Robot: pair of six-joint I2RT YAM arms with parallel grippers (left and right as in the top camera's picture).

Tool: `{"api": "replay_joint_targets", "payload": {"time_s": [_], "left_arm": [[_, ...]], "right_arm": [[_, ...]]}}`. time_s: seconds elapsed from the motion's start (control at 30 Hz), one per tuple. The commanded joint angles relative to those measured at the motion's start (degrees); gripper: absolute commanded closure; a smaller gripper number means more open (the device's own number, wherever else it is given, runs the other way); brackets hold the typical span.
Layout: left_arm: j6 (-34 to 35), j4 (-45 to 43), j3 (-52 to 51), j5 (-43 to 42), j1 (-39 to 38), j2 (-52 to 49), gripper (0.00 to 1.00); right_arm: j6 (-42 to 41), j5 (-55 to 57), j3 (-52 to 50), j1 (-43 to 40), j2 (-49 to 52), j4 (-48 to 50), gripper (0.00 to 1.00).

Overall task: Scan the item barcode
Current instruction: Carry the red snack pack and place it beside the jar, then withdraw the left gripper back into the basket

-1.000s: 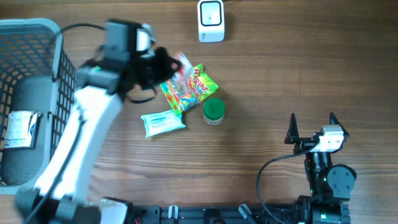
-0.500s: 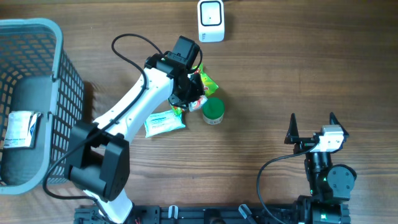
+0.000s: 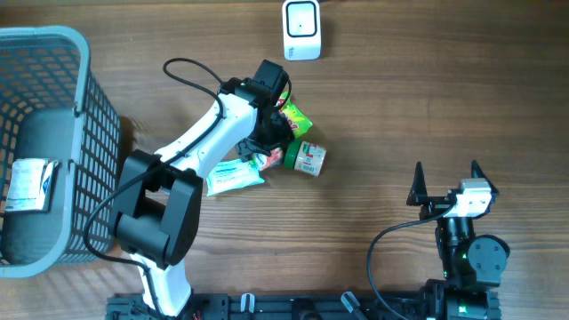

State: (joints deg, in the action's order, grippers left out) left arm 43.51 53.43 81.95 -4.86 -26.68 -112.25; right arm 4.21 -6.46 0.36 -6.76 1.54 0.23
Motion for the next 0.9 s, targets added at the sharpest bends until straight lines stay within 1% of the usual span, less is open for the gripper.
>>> {"api": "replay_joint_targets", "payload": {"time_s": [0.0, 0.1, 0.2, 0.33, 0.4, 0.47, 0.63, 0.67, 0.77, 0.8, 0.87], "left_arm": [[0.63, 0.55, 0.37, 0.87, -0.07, 0.37, 0.00], [0.20, 2.80, 2.78, 1.27, -0.07, 2.23, 0.00], [-0.66, 6.12, 7.78, 5.49, -0.04, 5.38, 0.00], [-5.49, 9.77, 15.96, 10.32, 0.85, 11.82, 0.00], [-6.01, 10.78, 19.30, 15.43, 2.38, 16.04, 0.00], [-5.99, 10.69, 20.52, 17.97, 4.46, 19.28, 0.00], [-5.77, 10.54, 21.27, 18.38, 14.05, 27.36, 0.00], [-5.75, 10.51, 21.27, 18.16, 17.75, 29.42, 0.00], [-5.73, 10.54, 21.27, 18.18, 25.62, 32.35, 0.00], [-5.64, 10.60, 21.27, 18.21, 30.73, 33.20, 0.00], [-4.55, 11.28, 21.27, 17.90, 36.74, 33.29, 0.00]], "right_arm": [[0.31, -0.90, -0.07, 0.22, -0.20, 0.28, 0.00], [0.31, -0.92, -0.07, 0.22, -0.20, 0.28, 0.00], [0.28, -0.92, -0.07, 0.22, -0.20, 0.31, 0.00], [0.31, -0.90, -0.07, 0.22, -0.20, 0.31, 0.00], [0.28, -0.92, -0.07, 0.22, -0.20, 0.31, 0.00], [0.33, -0.92, -0.07, 0.22, -0.20, 0.31, 0.00], [0.31, -0.92, -0.07, 0.22, -0.20, 0.31, 0.00], [0.31, -0.90, -0.07, 0.22, -0.20, 0.28, 0.00], [0.31, -0.92, -0.07, 0.22, -0.20, 0.31, 0.00], [0.31, -0.92, -0.07, 0.22, -0.20, 0.31, 0.00], [0.31, -0.90, -0.07, 0.22, -0.20, 0.31, 0.00]]}}
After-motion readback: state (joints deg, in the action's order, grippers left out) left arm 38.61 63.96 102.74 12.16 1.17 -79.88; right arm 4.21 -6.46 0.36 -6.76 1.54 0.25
